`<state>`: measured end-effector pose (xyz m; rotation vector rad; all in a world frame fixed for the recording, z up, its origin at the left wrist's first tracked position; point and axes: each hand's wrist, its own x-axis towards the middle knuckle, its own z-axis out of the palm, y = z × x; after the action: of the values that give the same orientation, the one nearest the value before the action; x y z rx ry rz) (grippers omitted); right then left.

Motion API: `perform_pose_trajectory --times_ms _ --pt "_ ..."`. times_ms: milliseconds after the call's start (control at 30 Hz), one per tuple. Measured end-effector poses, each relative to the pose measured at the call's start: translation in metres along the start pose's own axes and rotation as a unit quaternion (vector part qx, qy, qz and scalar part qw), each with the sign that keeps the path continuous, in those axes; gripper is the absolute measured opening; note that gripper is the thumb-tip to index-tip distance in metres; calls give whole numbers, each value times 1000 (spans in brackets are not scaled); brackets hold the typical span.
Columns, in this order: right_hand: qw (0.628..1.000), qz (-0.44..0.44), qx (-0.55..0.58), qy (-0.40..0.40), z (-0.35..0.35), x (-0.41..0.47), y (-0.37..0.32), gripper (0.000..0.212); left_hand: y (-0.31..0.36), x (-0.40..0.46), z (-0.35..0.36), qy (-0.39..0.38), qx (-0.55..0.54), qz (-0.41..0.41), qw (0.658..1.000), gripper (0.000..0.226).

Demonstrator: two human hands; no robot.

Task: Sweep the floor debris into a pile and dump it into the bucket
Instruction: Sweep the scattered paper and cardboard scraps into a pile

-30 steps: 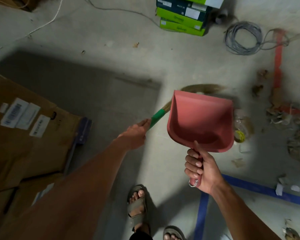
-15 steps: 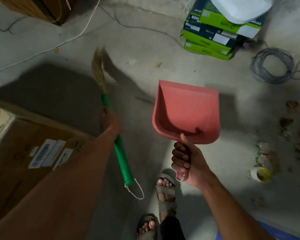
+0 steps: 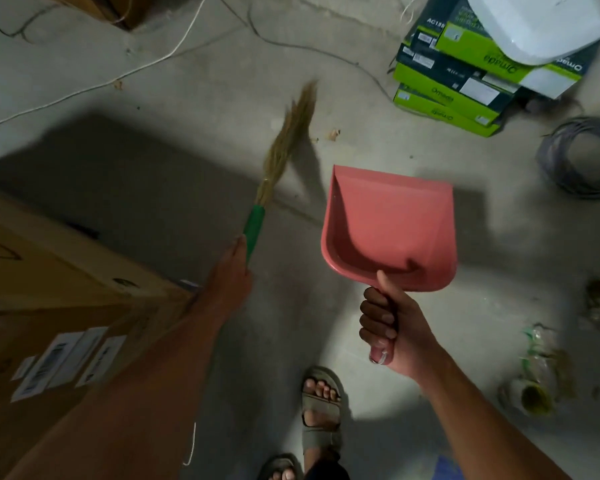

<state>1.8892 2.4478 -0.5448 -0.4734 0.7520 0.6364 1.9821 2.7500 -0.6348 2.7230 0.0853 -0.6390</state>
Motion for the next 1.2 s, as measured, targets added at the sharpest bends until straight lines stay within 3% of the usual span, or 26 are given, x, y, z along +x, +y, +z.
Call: perform_pose_trajectory --times_ms 100,233,400,600,767,933,1067,1200 --pt "1000 2 -21 0 13 3 -17 50 10 13 -8 34 -21 -32 999 77" --pt "1000 -5 -23 -12 18 18 -33 50 22 62 -25 6 27 -63 998 70" --pt "1000 3 0 -16 17 29 -30 51 35 75 -20 -80 54 19 995 73" --pt "999 31 -26 -9 38 34 -35 48 28 43 -27 -30 -67 65 995 76" --pt "998 18 -57 -20 68 54 -53 49 12 78 -49 128 -114 -45 984 73" --pt "998 33 -40 -41 84 90 -57 50 -14 142 -104 212 -166 -210 940 66" --pt "996 38 -45 -70 90 132 -52 46 -58 197 -148 221 -180 -303 909 56" --pt "993 46 -48 -92 94 176 -53 46 -99 238 -165 166 -148 -362 905 47"
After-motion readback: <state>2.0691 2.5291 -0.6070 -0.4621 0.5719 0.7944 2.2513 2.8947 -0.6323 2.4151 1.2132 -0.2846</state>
